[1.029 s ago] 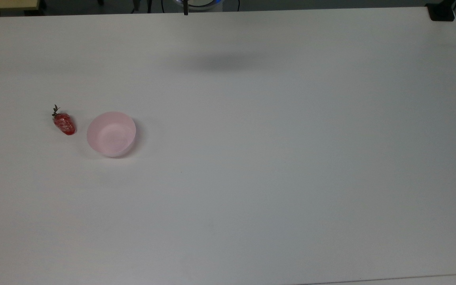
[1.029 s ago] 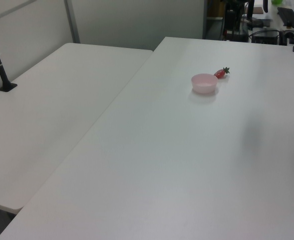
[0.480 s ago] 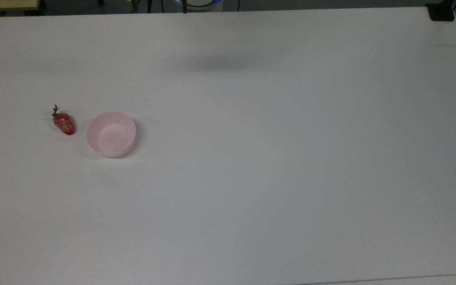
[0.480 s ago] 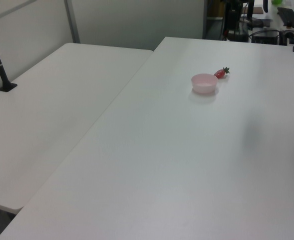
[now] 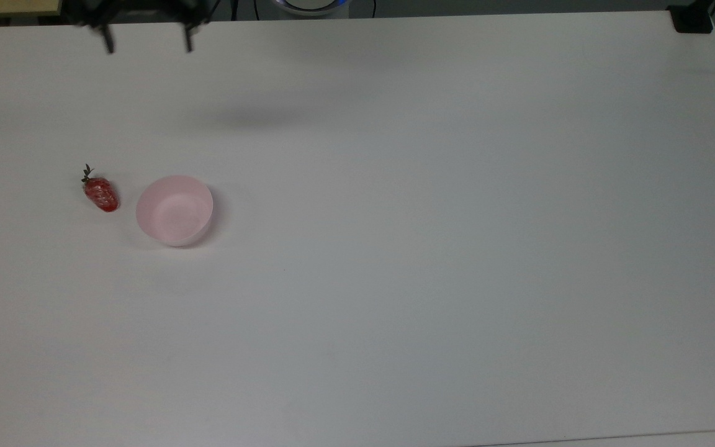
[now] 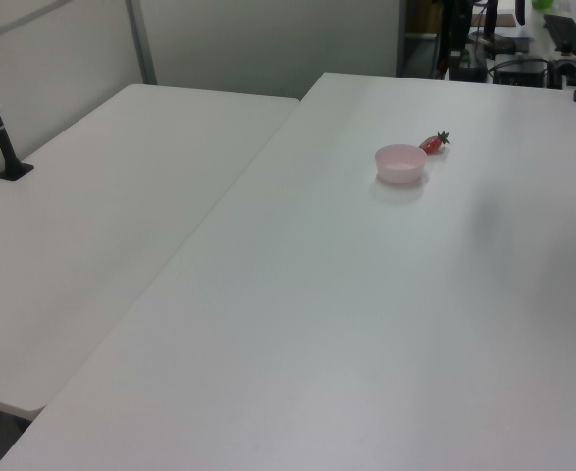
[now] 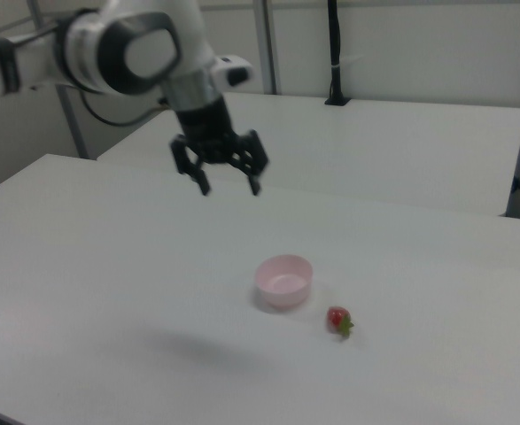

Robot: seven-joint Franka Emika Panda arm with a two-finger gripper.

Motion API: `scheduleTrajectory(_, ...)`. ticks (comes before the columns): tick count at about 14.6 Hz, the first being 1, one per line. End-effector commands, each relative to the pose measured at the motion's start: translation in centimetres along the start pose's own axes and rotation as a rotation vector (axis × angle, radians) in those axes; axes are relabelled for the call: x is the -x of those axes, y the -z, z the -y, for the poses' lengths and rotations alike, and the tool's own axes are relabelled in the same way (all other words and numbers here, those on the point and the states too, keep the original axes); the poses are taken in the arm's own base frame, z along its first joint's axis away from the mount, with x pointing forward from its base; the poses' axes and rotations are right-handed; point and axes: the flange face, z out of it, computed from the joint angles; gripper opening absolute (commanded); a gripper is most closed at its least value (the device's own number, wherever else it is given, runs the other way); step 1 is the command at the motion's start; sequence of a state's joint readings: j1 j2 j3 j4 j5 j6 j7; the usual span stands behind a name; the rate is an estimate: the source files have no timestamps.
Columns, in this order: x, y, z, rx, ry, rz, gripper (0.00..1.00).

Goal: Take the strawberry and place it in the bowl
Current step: 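Move the open gripper down over the red strawberry beside the bowl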

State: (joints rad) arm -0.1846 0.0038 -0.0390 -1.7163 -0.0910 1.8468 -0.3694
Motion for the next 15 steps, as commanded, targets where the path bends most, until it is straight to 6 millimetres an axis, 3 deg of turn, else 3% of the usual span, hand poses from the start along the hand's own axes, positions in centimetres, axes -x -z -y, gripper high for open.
scheduleTrajectory(1,-1.4,-6.5,-4.1,0.027,-0.004,0.002,1.00)
scheduleTrajectory(7,-1.7,-17.3,-10.1,0.089,0.164,0.026,1.00)
scheduleTrajectory(13,-2.0,-24.5,-10.8,0.136,0.271,0.080,1.00)
scheduleTrajectory(15,-2.3,-25.9,-10.4,0.134,0.280,0.076,1.00)
